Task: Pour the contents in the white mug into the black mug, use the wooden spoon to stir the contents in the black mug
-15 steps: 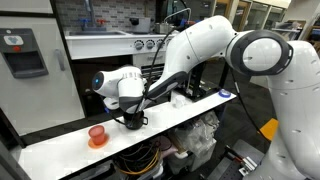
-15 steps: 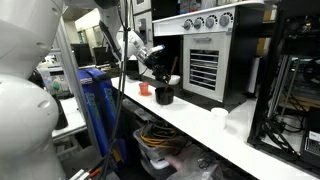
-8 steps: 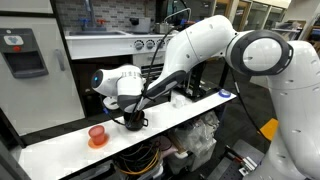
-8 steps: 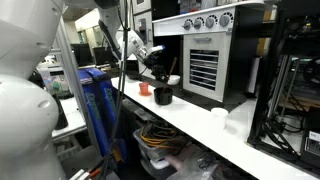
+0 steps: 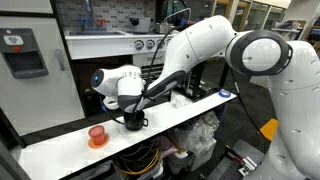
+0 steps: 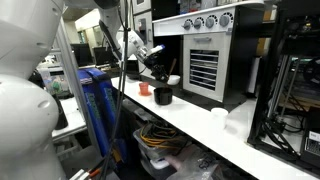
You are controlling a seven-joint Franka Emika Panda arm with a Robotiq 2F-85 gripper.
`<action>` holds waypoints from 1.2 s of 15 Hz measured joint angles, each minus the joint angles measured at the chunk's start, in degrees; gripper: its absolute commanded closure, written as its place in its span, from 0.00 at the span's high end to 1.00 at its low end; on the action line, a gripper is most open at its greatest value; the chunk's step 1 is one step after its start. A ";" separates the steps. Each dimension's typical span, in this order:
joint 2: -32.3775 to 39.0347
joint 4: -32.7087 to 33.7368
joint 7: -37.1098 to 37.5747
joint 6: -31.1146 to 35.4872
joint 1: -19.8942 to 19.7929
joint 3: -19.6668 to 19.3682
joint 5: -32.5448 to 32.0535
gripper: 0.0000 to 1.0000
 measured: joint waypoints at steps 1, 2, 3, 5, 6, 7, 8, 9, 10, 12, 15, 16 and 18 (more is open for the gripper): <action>0.00 0.00 0.71 0.29 0.00 -0.07 0.00 0.04; 0.02 0.00 1.32 0.51 0.00 -0.13 0.00 0.04; 0.04 0.00 1.90 0.68 0.00 -0.20 -0.03 0.04; 0.11 -0.04 2.62 0.84 0.00 -0.39 -0.51 0.04; 0.13 -0.08 2.81 0.84 0.00 -0.51 -1.08 0.04; 0.13 -0.11 2.87 0.84 0.00 -0.67 -1.76 0.04; 0.13 -0.13 2.88 0.84 0.00 -0.85 -2.55 0.04; 0.13 -0.15 2.88 0.84 0.00 -1.02 -3.40 0.04; 0.13 -0.17 2.88 0.84 0.00 -1.20 -4.21 0.04; 0.13 -0.22 2.91 0.84 0.00 -1.40 -5.27 0.04; 0.13 -0.34 2.93 0.84 0.00 -1.41 -5.74 0.04; 0.14 -0.38 2.95 0.87 0.00 -1.40 -5.74 0.04; 0.16 -0.52 3.05 1.04 0.01 -1.30 -5.73 0.04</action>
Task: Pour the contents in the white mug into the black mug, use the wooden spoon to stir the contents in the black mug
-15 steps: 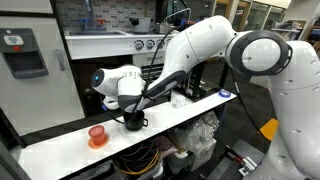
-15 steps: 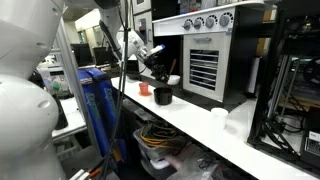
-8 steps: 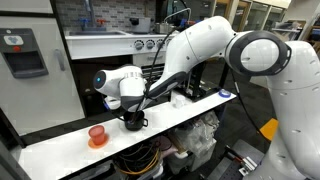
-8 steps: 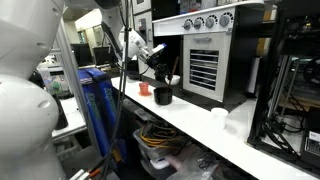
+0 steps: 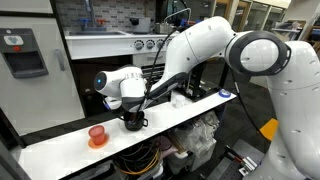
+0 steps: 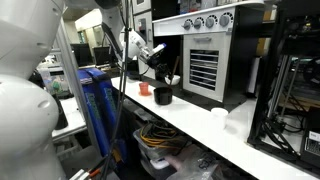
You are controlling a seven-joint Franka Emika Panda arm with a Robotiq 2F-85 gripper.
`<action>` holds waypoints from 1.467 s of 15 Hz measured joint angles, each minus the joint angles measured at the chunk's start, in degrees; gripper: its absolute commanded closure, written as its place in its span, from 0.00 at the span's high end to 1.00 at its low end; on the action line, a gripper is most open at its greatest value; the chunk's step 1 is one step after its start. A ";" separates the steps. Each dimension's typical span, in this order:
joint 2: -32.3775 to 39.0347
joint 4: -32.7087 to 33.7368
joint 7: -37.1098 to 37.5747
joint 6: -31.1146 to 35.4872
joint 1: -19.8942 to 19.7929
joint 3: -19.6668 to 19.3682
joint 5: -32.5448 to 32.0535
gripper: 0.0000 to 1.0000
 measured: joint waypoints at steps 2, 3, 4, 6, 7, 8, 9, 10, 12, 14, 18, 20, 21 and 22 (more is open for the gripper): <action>0.06 -0.09 0.14 0.39 0.01 0.24 0.11 0.04; 0.10 -0.11 0.20 0.61 0.02 0.39 0.15 0.04; 0.10 -0.11 0.23 0.79 0.03 0.53 0.19 0.04; 0.14 -0.11 0.24 1.28 0.12 0.76 0.49 0.04; 0.20 -0.11 0.26 1.56 0.18 0.90 0.62 0.04; 0.30 -0.12 0.29 1.86 0.24 1.03 0.76 0.04; 0.35 -0.11 0.38 2.05 0.30 1.14 0.77 0.04; 0.35 -0.11 0.42 2.23 0.34 1.22 0.77 0.04; 0.35 -0.11 0.43 2.51 0.38 1.28 0.77 0.04; 0.37 -0.11 0.43 2.53 0.39 1.26 0.76 0.04; 0.42 -0.17 0.52 2.50 0.37 0.71 0.73 0.04; 0.43 -0.26 0.95 2.45 0.35 0.15 0.72 0.04; 0.43 -0.35 1.32 2.44 0.33 -0.20 0.71 0.04; 0.44 -0.43 1.65 2.43 0.29 -0.50 0.70 0.04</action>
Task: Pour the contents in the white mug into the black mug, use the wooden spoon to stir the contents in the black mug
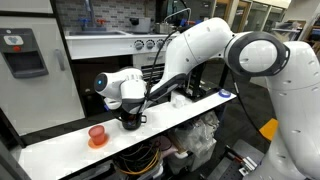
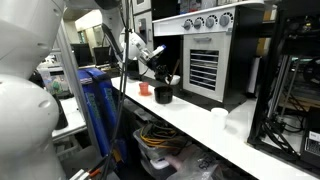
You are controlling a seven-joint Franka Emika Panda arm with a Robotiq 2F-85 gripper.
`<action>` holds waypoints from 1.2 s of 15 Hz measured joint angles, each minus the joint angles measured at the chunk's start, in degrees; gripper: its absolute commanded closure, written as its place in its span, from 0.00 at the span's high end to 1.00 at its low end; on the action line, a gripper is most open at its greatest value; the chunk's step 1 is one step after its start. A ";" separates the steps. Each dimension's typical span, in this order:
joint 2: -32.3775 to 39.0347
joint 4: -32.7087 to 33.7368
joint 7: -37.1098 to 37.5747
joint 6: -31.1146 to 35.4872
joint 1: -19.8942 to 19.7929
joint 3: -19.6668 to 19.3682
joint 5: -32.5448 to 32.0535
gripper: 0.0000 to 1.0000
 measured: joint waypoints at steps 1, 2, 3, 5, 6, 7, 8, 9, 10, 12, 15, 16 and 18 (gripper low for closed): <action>0.00 -0.06 0.27 -0.01 -0.05 -0.27 0.00 0.04; 0.00 -0.09 0.52 -0.01 -0.07 -0.51 -0.01 0.04; 0.00 -0.11 0.75 -0.01 -0.08 -0.67 -0.01 0.04; 0.00 -0.12 0.97 -0.01 -0.08 -0.77 -0.01 0.04; 0.00 -0.12 1.00 0.00 -0.08 -0.77 -0.01 0.04; 0.00 -0.12 1.03 0.02 -0.06 -0.77 -0.02 0.04; 0.00 -0.12 1.08 0.05 -0.05 -0.72 -0.02 0.04; 0.00 -0.12 1.14 0.07 -0.02 -0.62 -0.02 0.04; 0.00 -0.12 1.20 0.11 0.04 -0.52 -0.02 0.04; 0.04 -0.12 1.24 0.29 0.21 -0.23 -0.02 0.04; 0.16 -0.10 1.26 0.61 0.55 0.27 -0.02 0.04; 0.17 -0.05 1.28 0.63 0.70 0.37 -0.02 0.04; 0.20 -0.01 1.28 0.70 0.95 0.46 -0.02 0.04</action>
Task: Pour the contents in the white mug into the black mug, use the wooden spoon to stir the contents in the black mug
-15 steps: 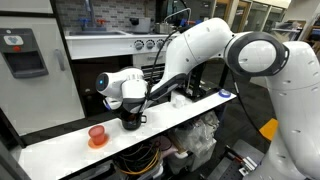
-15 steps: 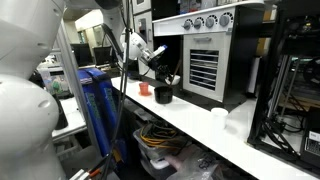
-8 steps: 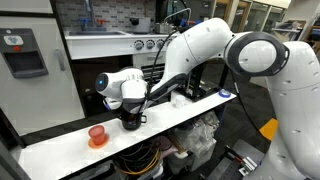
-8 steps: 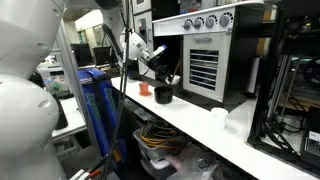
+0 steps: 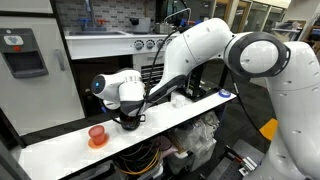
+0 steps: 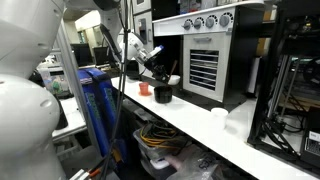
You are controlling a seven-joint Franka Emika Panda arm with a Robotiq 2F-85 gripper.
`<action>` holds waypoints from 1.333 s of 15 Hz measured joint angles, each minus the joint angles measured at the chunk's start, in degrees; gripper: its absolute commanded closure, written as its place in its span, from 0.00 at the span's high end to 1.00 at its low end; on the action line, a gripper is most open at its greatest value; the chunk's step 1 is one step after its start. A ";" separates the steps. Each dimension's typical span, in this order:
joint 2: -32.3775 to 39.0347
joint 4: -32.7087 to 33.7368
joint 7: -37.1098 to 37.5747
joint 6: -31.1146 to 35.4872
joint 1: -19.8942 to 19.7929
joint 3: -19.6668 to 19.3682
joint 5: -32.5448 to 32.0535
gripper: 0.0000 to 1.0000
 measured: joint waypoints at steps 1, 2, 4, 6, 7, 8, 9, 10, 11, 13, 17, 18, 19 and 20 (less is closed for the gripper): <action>0.01 0.01 0.00 0.01 0.08 0.01 0.00 0.04; 0.01 0.01 0.00 0.01 0.13 0.01 -0.02 0.04; 0.03 0.01 0.00 0.01 0.14 0.00 -0.08 0.04; 0.05 0.01 0.00 0.00 0.14 -0.11 -0.19 0.04; 0.06 0.01 0.02 -0.01 0.13 -0.19 -0.29 0.04; 0.07 0.01 0.04 -0.01 0.12 -0.28 -0.36 0.04; 0.07 0.01 0.07 -0.03 0.09 -0.36 -0.44 0.04; 0.07 0.01 0.11 -0.05 0.06 -0.46 -0.54 0.04; 0.07 0.01 0.17 -0.06 0.04 -0.58 -0.69 0.04; 0.07 0.01 0.32 -0.12 -0.06 -0.85 -1.01 0.04; 0.07 0.01 0.44 -0.30 -0.21 -1.73 -1.64 0.04; 0.07 0.01 0.49 -0.33 -0.29 -1.89 -1.66 0.04; 0.07 0.01 0.56 -0.36 -0.37 -2.01 -1.66 0.04; 0.07 0.01 0.66 -0.37 -0.45 -2.08 -1.66 0.04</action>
